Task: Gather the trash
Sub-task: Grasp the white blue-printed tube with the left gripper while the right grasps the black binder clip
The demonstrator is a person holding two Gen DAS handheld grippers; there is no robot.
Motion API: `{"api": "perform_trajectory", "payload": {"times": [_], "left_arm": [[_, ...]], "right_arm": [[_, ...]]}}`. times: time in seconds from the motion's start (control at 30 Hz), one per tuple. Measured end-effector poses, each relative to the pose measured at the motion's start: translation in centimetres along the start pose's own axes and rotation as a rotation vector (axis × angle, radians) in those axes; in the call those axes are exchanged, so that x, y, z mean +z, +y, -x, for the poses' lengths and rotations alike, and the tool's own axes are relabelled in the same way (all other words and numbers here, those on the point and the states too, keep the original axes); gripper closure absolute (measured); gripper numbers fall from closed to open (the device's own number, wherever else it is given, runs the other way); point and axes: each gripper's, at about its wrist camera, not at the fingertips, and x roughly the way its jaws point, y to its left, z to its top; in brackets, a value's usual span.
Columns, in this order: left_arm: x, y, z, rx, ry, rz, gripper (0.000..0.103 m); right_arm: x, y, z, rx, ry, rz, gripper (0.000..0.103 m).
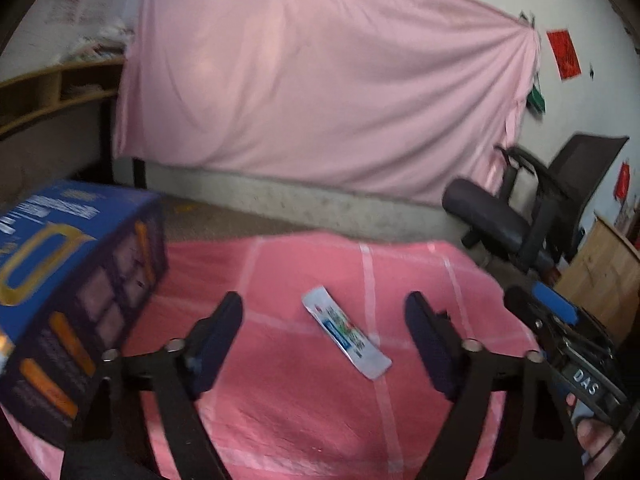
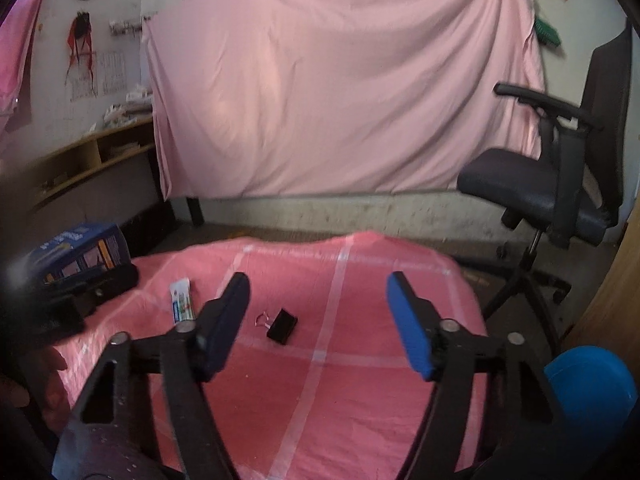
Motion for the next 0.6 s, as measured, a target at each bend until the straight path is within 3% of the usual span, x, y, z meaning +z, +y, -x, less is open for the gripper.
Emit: {"api": "perform_trajectory", "payload": {"times": [0.27,0.37,0.6], "left_arm": [[0.1,0.1,-3.7,-0.057,0.208,0.032,0.065],[0.4,0.4,-4.2,-0.074,0.223,0.054,0.067],[1.2,0.3,-5.0,-0.091,0.248,0.062,0.079]], "right_arm": [[-0.6,-0.1,-4.8,0.087,0.244,-0.019,0.033],[-0.9,-0.2,-6.3,0.117,0.313,-0.03,0.035],[-0.7,0.8,-7.2,0.109,0.347,0.014,0.035]]}}
